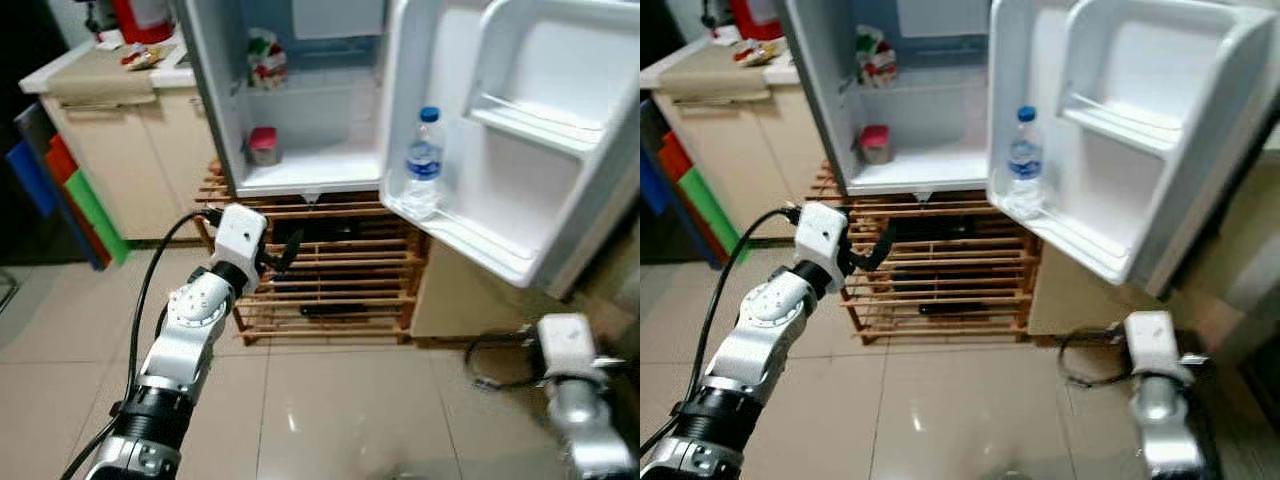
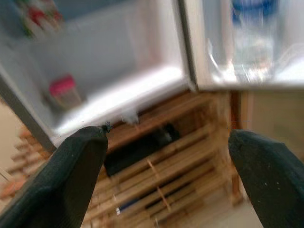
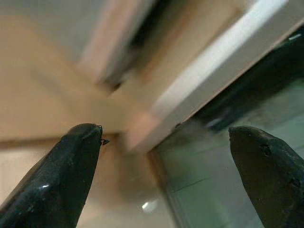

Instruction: Restocking fridge

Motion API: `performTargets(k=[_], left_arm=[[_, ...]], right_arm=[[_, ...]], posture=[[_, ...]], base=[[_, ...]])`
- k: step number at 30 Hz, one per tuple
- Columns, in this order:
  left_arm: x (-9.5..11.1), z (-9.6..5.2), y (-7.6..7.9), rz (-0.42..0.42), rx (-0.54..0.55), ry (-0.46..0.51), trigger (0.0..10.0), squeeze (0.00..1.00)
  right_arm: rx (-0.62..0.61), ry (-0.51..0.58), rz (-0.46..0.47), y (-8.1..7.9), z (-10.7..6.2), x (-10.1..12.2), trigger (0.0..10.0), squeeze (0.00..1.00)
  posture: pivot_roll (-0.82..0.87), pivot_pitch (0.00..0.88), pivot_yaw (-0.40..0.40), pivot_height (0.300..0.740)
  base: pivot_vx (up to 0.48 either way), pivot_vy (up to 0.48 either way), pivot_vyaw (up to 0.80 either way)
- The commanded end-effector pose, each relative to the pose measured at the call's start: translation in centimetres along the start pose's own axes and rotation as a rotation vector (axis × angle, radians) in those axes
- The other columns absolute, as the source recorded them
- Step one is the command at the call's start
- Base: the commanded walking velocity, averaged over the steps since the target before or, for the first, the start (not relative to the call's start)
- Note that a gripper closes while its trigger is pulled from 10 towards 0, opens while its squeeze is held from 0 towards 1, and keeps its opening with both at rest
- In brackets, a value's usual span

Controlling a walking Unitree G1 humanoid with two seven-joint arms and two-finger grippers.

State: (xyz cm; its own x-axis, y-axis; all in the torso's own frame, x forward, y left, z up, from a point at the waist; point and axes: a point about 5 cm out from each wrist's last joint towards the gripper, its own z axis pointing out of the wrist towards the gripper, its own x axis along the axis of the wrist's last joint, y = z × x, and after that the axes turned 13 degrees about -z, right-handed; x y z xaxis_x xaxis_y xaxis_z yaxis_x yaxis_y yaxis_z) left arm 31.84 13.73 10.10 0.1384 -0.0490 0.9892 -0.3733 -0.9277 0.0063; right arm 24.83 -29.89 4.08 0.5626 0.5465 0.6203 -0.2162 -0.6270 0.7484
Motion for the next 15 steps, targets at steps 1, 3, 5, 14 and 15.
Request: performTargets(k=[1,3,5,14,15], left_arm=[[-0.2,0.1,0.1,0.006,-0.004,-0.013,10.0,0.0],[0.4,-0.1,0.6,-0.039,-0.035,0.031,10.0,0.0],[0.7,-0.1,0.8,-0.055,-0.043,0.052,10.0,0.0],[0.2,-0.5,2.4,-0.098,-0.116,0.066,10.0,0.0],[0.1,-0.4,2.5,-0.1,-0.116,0.065,10.0,0.0]], right_arm=[[0.028,0.027,0.014,-0.9,-0.2,0.8,10.0,0.0],[0.056,0.042,0.038,-1.7,-0.6,1.1,10.0,0.0],[0.063,0.044,0.04,-2.0,-0.8,1.0,10.0,0.0],[0.052,0.003,0.036,-2.3,-1.0,0.0,10.0,0.0],[0.045,0.008,0.037,-2.1,-0.8,0.2,10.0,0.0]], posture=[[-0.13,0.0,0.069,0.74],[-0.13,0.0,0.067,0.74],[-0.13,0.0,0.067,0.74],[-0.13,0.0,0.069,0.74],[-0.13,0.0,0.07,0.74]], base=[[0.0,0.0,0.0],[0.0,0.0,0.0],[0.0,-0.341,0.0],[0.0,-0.47,0.0],[0.0,-0.469,0.0]])
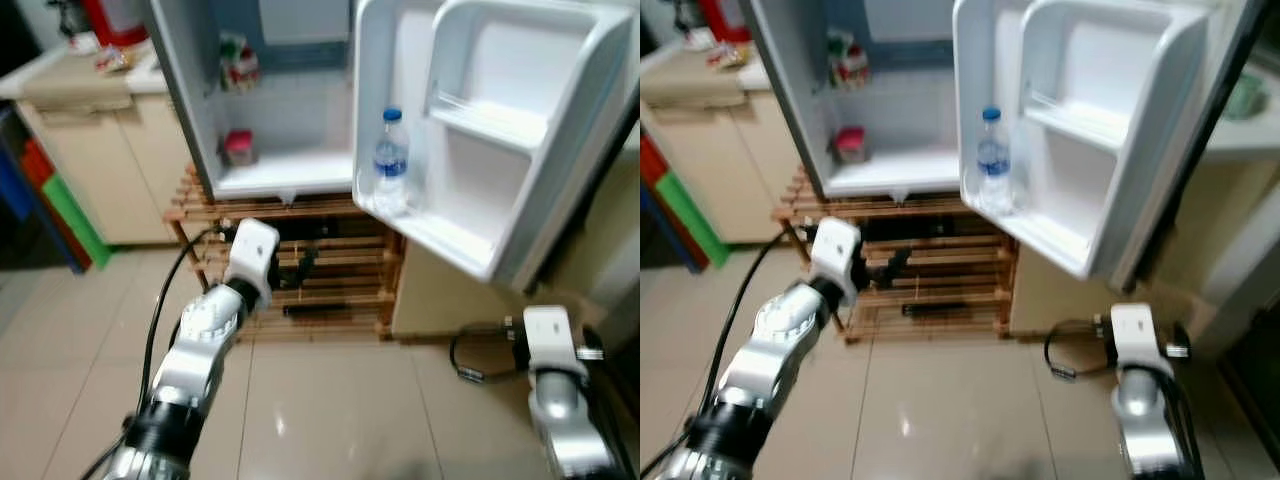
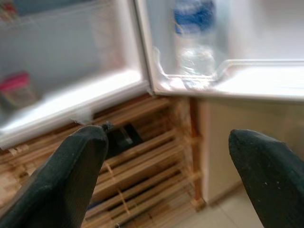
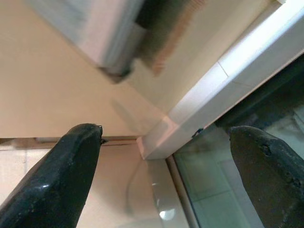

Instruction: Restocking fridge

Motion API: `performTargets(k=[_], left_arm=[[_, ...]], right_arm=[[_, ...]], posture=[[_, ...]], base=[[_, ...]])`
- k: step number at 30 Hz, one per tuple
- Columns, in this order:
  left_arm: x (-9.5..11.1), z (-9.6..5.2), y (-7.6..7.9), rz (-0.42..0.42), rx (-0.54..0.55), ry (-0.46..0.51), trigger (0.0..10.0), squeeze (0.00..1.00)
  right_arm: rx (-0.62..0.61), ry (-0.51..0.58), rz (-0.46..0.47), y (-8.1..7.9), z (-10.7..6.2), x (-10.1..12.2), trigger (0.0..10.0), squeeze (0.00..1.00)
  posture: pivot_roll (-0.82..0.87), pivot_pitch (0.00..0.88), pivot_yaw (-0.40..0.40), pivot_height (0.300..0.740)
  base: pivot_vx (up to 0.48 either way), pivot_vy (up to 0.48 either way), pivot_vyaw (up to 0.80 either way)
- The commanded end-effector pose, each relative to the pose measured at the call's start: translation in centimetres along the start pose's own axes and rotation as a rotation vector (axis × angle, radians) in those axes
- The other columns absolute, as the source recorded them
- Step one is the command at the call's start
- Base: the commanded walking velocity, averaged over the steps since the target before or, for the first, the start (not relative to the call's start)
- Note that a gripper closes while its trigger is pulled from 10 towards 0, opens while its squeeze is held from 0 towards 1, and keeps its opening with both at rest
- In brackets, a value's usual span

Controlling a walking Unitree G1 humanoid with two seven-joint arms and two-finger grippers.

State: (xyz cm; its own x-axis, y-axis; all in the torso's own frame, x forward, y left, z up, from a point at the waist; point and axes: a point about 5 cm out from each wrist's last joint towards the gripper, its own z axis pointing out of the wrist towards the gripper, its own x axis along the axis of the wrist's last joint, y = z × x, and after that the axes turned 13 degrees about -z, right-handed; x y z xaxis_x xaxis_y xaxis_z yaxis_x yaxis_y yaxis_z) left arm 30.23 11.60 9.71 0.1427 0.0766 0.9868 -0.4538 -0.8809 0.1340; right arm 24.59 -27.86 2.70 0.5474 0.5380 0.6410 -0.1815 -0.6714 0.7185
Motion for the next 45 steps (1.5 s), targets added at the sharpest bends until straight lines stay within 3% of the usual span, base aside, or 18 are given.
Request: performTargets(k=[1,11,15,16,18,19,22,24,26,27,28,34,39,45], left_arm=[[0.7,0.3,-0.1,0.014,-0.007,0.015,10.0,0.0],[0.7,0.1,-1.4,-0.028,0.079,0.022,10.0,0.0],[-2.0,-0.2,-3.3,-0.004,0.186,-0.162,10.0,0.0],[-2.0,-0.2,-3.3,-0.004,0.186,-0.162,10.0,0.0],[-3.8,-0.7,-4.1,-0.013,0.226,-0.29,10.0,0.0],[-3.8,-0.7,-4.1,-0.013,0.226,-0.29,10.0,0.0],[-5.6,-1.3,-4.5,-0.027,0.238,-0.399,10.0,0.0],[-5.6,-1.3,-4.5,-0.027,0.238,-0.399,10.0,0.0],[-6.6,-1.4,-4.3,-0.03,0.211,-0.439,10.0,0.0],[-6.6,-1.4,-4.3,-0.03,0.211,-0.439,10.0,0.0],[-7.4,-1.6,-4.1,-0.038,0.185,-0.478,10.0,0.0],[-8.2,-2.1,-4.3,-0.017,0.186,-0.513,10.0,0.0],[-8.3,-2.1,-4.4,-0.021,0.183,-0.515,10.0,0.0],[-8.3,-2.0,-4.5,-0.005,0.17,-0.512,10.0,0.0]], right_arm=[[-0.025,0.007,0.015,0.4,0.3,0.4,10.0,0.0],[-0.067,0.062,0.018,1.5,1.4,2.3,10.0,0.0],[-0.081,0.042,0.031,2.0,2.1,2.4,10.0,0.0],[-0.081,0.042,0.031,2.0,2.1,2.4,10.0,0.0],[-0.091,0.052,0.044,2.4,2.6,3.2,10.0,0.0],[-0.091,0.052,0.044,2.4,2.6,3.2,10.0,0.0],[-0.092,0.13,0.097,3.0,3.5,6.0,10.0,0.0],[-0.092,0.13,0.097,3.0,3.5,6.0,10.0,0.0],[-0.044,0.261,0.144,3.2,3.8,9.2,10.0,0.0],[-0.044,0.261,0.144,3.2,3.8,9.2,10.0,0.0],[-0.002,0.37,0.153,3.2,3.6,11.6,10.0,0.0],[0.024,0.476,0.208,3.6,3.2,14.6,10.0,0.0],[0.076,0.526,0.266,3.2,2.6,15.7,10.0,0.0],[0.208,0.611,0.327,2.0,0.8,16.9,10.0,0.0]], posture=[[-0.13,0.0,0.07,0.74],[-0.13,0.0,0.065,0.74],[-0.13,0.0,0.064,0.74],[-0.13,0.0,0.064,0.74],[-0.13,0.0,0.065,0.74],[-0.13,0.0,0.065,0.74],[-0.13,0.0,0.067,0.74],[-0.13,0.0,0.067,0.74],[-0.13,0.0,0.064,0.74],[-0.13,0.0,0.064,0.74],[-0.13,0.0,0.064,0.74],[-0.12,0.0,0.054,0.74],[-0.12,0.0,0.057,0.74],[-0.13,0.0,0.062,0.74]], base=[[0.0,-0.469,0.0],[0.032,-0.23,0.0],[0.0,0.0,0.0],[0.0,0.0,0.0],[0.0,0.0,0.0],[0.0,0.0,0.0],[0.0,0.0,0.0],[0.0,0.0,0.0],[0.0,0.0,0.0],[0.0,0.0,0.0],[0.0,0.0,0.0],[0.0,0.0,0.0],[0.0,0.0,0.0],[0.0,0.0,0.0]])
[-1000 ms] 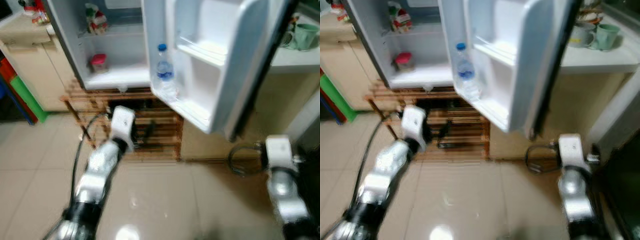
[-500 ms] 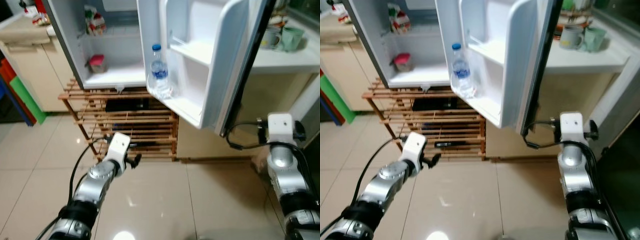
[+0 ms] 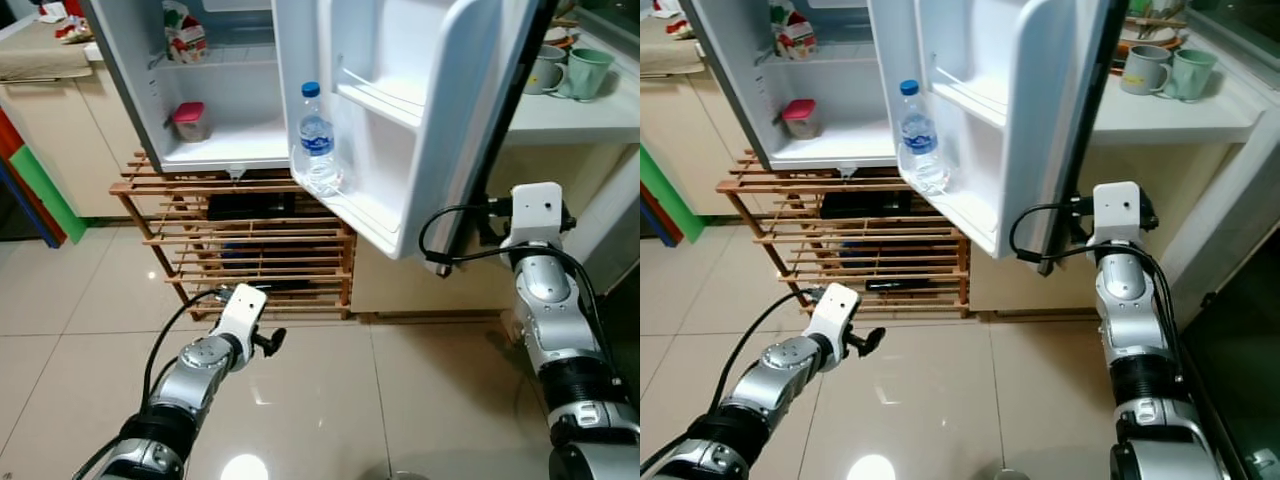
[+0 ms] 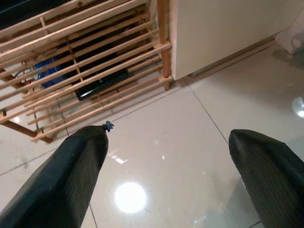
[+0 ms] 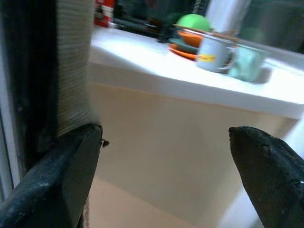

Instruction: Restocking fridge

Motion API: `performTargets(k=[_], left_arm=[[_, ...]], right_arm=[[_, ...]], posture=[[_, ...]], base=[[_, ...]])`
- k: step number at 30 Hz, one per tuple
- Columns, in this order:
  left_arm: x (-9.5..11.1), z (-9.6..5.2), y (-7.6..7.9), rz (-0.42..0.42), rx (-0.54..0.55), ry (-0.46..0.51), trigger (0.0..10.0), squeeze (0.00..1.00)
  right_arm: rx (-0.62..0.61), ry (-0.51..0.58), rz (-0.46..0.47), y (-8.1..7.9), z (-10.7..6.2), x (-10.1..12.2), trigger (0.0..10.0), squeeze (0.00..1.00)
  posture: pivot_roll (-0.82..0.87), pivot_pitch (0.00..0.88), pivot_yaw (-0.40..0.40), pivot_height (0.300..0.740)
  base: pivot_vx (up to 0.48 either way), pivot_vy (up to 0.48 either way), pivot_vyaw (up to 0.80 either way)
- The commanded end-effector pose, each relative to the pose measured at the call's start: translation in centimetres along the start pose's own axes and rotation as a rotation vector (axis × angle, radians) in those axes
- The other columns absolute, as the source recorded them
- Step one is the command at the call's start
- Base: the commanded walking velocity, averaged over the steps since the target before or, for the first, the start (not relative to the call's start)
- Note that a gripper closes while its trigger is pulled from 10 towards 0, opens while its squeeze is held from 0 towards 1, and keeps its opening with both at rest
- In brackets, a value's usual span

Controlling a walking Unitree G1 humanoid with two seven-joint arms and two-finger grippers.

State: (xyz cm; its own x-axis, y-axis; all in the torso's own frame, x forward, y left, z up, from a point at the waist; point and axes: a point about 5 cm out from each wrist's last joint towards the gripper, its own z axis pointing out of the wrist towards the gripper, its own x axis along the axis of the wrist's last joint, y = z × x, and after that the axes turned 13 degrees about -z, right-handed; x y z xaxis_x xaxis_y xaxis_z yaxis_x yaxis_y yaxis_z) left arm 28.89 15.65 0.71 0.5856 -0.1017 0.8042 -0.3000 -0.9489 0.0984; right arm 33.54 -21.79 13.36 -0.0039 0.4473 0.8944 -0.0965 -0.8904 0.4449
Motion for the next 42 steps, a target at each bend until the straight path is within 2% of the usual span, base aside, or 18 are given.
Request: performTargets(k=[1,3,5,6,8,10,11,13,15,16,18,22,28,31,32,35,39,42], left_arm=[[0.5,0.1,-0.3,0.022,0.003,0.006,10.0,0.0],[0.6,0.1,-0.3,0.022,0.004,0.006,10.0,0.0],[0.4,0.1,-0.2,0.027,-0.005,-0.007,10.0,0.0],[0.4,0.1,-0.2,0.027,-0.005,-0.007,10.0,0.0],[-0.6,0.1,-0.2,0.027,-0.027,-0.086,10.0,0.0],[-0.9,0.0,-0.3,0.028,-0.025,-0.11,10.0,0.0],[-1.1,0.0,-0.4,0.031,-0.021,-0.123,10.0,0.0],[-1.6,0.0,-0.7,0.022,-0.008,-0.142,10.0,0.0],[-1.8,0.0,-0.8,0.015,-0.004,-0.151,10.0,0.0],[-1.9,0.0,-0.9,0.014,-0.003,-0.154,10.0,0.0],[-2.0,0.0,-0.9,0.011,-0.002,-0.16,10.0,0.0],[-2.5,0.0,-1.2,0.002,0.023,-0.184,10.0,0.0],[-3.5,-0.1,-1.6,-0.019,0.054,-0.21,10.0,0.0],[-4.0,-0.2,-1.6,-0.023,0.055,-0.216,10.0,0.0],[-4.5,-0.3,-1.6,-0.03,0.061,-0.218,10.0,0.0],[-4.8,-0.3,-1.6,-0.039,0.062,-0.219,10.0,0.0],[-6.0,-0.4,-1.1,-0.137,0.031,-0.239,10.0,0.0],[-6.5,-0.4,-0.4,-0.282,-0.028,-0.244,10.0,0.0]], right_arm=[[0.072,0.089,0.034,-1.1,0.1,2.3,10.0,0.0],[0.099,0.101,0.047,-1.5,-0.2,2.7,10.0,0.0],[0.199,0.133,0.052,-2.7,-1.3,3.6,10.0,0.0],[0.199,0.133,0.052,-2.7,-1.3,3.6,10.0,0.0],[0.272,0.152,0.061,-3.1,-2.7,4.4,10.0,0.0],[0.294,0.156,0.079,-3.1,-3.2,4.7,10.0,0.0],[0.323,0.165,0.111,-3.1,-3.7,5.2,10.0,0.0],[0.536,0.267,0.3,-4.1,-5.7,8.7,10.0,0.0],[0.711,0.347,0.395,-4.7,-7.5,11.1,10.0,0.0],[0.774,0.363,0.432,-4.8,-8.1,11.5,10.0,0.0],[0.825,0.361,0.471,-4.8,-8.6,11.6,10.0,0.0],[0.697,0.245,0.409,-4.3,-6.9,9.3,10.0,0.0],[0.504,0.105,0.307,-3.3,-5.0,7.0,10.0,0.0],[0.489,0.073,0.311,-3.1,-4.8,6.6,10.0,0.0],[0.451,0.045,0.254,-3.0,-4.6,5.8,10.0,0.0],[0.432,0.033,0.212,-3.0,-4.4,5.4,10.0,0.0],[0.419,0.005,0.204,-3.4,-4.2,4.6,10.0,0.0],[0.418,-0.001,0.204,-3.6,-4.2,4.5,10.0,0.0]], posture=[[-0.13,0.0,0.064,0.74],[-0.13,0.0,0.064,0.74],[-0.13,0.0,0.065,0.74],[-0.13,0.0,0.065,0.74],[-0.14,0.0,0.066,0.74],[-0.14,0.0,0.067,0.74],[-0.14,0.0,0.069,0.74],[-0.15,0.0,0.076,0.74],[-0.15,0.0,0.077,0.74],[-0.15,0.0,0.077,0.74],[-0.15,0.0,0.076,0.74],[-0.14,0.0,0.074,0.74],[-0.14,0.0,0.07,0.74],[-0.13,0.0,0.066,0.74],[-0.13,0.0,0.064,0.74],[-0.13,0.0,0.064,0.74],[-0.13,0.0,0.065,0.74],[-0.13,0.0,0.065,0.74]], base=[[0.0,0.0,0.0],[0.0,0.0,0.0],[0.0,0.0,0.0],[0.0,0.0,0.0],[0.0,0.0,0.0],[0.0,0.0,0.0],[0.0,0.0,0.0],[0.0,0.0,0.0],[0.0,0.0,0.0],[0.0,0.0,0.0],[0.0,0.0,0.0],[0.0,0.0,0.0],[0.0,0.0,0.0],[0.0,0.0,0.0],[0.0,0.0,0.0],[0.0,0.0,0.0],[0.0,0.0,0.0],[0.0,0.0,0.0]])
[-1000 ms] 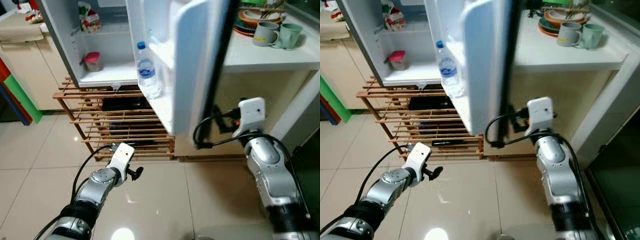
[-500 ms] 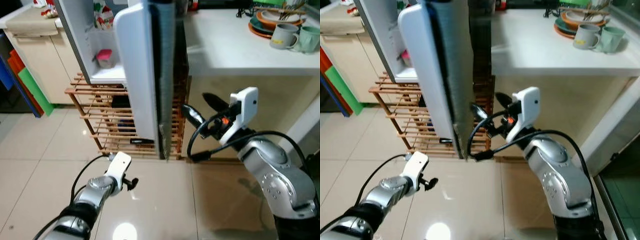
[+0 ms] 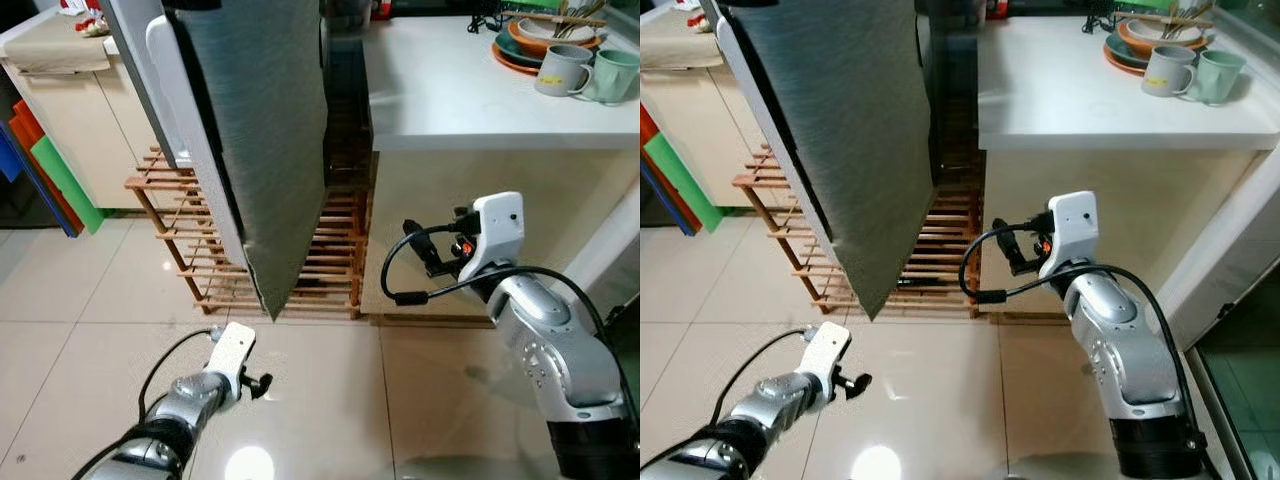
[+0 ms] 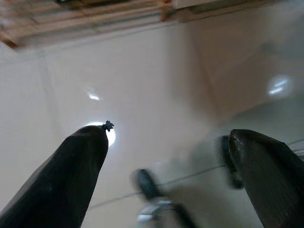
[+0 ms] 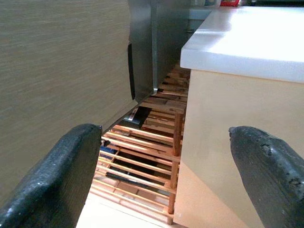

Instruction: Restocking fridge

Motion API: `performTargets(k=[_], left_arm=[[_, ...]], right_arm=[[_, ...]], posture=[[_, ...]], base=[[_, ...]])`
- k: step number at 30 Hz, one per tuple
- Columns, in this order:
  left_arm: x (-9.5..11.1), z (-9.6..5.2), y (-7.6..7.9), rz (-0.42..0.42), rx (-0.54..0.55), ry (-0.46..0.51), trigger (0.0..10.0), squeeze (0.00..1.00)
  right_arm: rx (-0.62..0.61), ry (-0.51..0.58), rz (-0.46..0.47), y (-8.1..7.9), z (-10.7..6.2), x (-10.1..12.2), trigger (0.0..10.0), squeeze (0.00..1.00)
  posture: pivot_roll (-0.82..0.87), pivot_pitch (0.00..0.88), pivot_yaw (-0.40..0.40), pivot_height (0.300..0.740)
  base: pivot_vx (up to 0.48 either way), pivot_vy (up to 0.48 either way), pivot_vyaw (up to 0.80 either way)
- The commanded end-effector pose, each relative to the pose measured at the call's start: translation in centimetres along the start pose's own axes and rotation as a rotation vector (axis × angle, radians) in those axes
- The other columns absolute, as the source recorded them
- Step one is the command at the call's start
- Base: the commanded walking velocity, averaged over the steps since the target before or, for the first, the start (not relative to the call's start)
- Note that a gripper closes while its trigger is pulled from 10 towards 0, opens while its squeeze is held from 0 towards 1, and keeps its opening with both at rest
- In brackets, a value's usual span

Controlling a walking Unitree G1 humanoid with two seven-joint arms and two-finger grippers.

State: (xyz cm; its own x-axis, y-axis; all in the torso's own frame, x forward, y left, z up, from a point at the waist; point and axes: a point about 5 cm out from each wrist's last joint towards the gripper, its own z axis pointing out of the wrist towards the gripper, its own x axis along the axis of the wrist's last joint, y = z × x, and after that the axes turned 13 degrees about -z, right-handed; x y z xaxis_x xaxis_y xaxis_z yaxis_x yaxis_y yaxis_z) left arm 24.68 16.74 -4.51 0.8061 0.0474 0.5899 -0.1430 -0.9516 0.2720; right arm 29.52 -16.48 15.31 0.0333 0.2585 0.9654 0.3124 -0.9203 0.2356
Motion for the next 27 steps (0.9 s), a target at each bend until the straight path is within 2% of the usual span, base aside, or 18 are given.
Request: performTargets(k=[1,2,4,6,7,8,9,12,14,15,16,17,21,23,24,25,27], left_arm=[[0.4,0.0,0.1,-0.077,-0.049,0.005,10.0,0.0],[0.4,0.0,0.1,-0.077,-0.049,0.005,10.0,0.0],[0.8,0.1,0.9,-0.111,-0.12,0.012,10.0,0.0],[2.2,0.4,1.8,-0.111,-0.171,0.067,10.0,0.0],[2.2,0.4,1.8,-0.111,-0.171,0.067,10.0,0.0],[4.4,0.6,3.4,-0.113,-0.261,0.113,10.0,0.0],[4.4,0.6,3.4,-0.113,-0.261,0.113,10.0,0.0],[8.3,0.5,6.3,-0.071,-0.408,0.153,10.0,0.0],[10.0,0.2,7.5,-0.066,-0.463,0.169,10.0,0.0],[10.0,0.2,7.5,-0.066,-0.463,0.169,10.0,0.0],[11.6,-0.1,8.5,-0.055,-0.504,0.188,10.0,0.0],[11.6,-0.1,8.5,-0.055,-0.504,0.188,10.0,0.0],[13.4,-0.5,10.1,-0.014,-0.549,0.226,10.0,0.0],[14.2,-0.7,10.3,-0.005,-0.528,0.274,10.0,0.0],[15.4,-1.0,9.1,-0.032,-0.399,0.369,10.0,0.0],[15.4,-1.0,9.1,-0.032,-0.399,0.369,10.0,0.0],[16.3,-1.3,6.9,-0.062,-0.201,0.452,10.0,0.0]], right_arm=[[0.005,0.01,-0.004,-0.2,0.2,0.2,10.0,0.0],[0.005,0.01,-0.004,-0.2,0.2,0.2,10.0,0.0],[0.002,0.002,-0.006,-0.2,0.3,-0.1,10.0,0.0],[-0.001,-0.003,-0.015,-0.2,0.4,-0.3,10.0,0.0],[-0.001,-0.003,-0.015,-0.2,0.4,-0.3,10.0,0.0],[-0.005,-0.01,-0.023,-0.2,0.5,-0.5,10.0,0.0],[-0.005,-0.01,-0.023,-0.2,0.5,-0.5,10.0,0.0],[-0.004,-0.024,-0.028,-0.4,0.6,-0.8,10.0,0.0],[-0.001,-0.036,-0.033,-0.6,0.7,-1.1,10.0,0.0],[-0.001,-0.036,-0.033,-0.6,0.7,-1.1,10.0,0.0],[0.005,-0.044,-0.04,-0.7,0.7,-1.3,10.0,0.0],[0.005,-0.044,-0.04,-0.7,0.7,-1.3,10.0,0.0],[0.003,-0.044,-0.042,-0.7,0.6,-1.3,10.0,0.0],[0.001,-0.043,-0.042,-0.7,0.6,-1.3,10.0,0.0],[0.001,-0.042,-0.043,-0.7,0.5,-1.3,10.0,0.0],[0.001,-0.042,-0.043,-0.7,0.5,-1.3,10.0,0.0],[0.001,-0.042,-0.042,-0.8,0.5,-1.4,10.0,0.0]], posture=[[-0.13,0.0,0.064,0.74],[-0.13,0.0,0.064,0.74],[-0.13,0.0,0.062,0.74],[-0.13,0.0,0.062,0.74],[-0.13,0.0,0.062,0.74],[-0.14,0.0,0.064,0.74],[-0.14,0.0,0.064,0.74],[-0.14,0.0,0.064,0.74],[-0.14,0.0,0.064,0.74],[-0.14,0.0,0.064,0.74],[-0.14,0.0,0.065,0.74],[-0.14,0.0,0.065,0.74],[-0.15,0.0,0.069,0.74],[-0.15,0.0,0.071,0.74],[-0.15,0.0,0.072,0.74],[-0.15,0.0,0.072,0.74],[-0.15,0.0,0.072,0.74]], base=[[0.0,0.0,0.0],[0.0,0.0,0.0],[0.0,0.0,0.0],[0.0,0.0,0.0],[0.0,0.0,0.0],[0.0,0.0,0.0],[0.0,0.0,0.0],[0.0,0.0,0.0],[0.0,0.0,0.0],[0.0,0.0,0.0],[0.0,0.0,0.0],[0.0,0.0,0.0],[0.0,0.0,0.0],[0.0,0.0,0.0],[0.0,0.0,0.0],[0.0,0.0,0.0],[0.0,0.0,0.0]])
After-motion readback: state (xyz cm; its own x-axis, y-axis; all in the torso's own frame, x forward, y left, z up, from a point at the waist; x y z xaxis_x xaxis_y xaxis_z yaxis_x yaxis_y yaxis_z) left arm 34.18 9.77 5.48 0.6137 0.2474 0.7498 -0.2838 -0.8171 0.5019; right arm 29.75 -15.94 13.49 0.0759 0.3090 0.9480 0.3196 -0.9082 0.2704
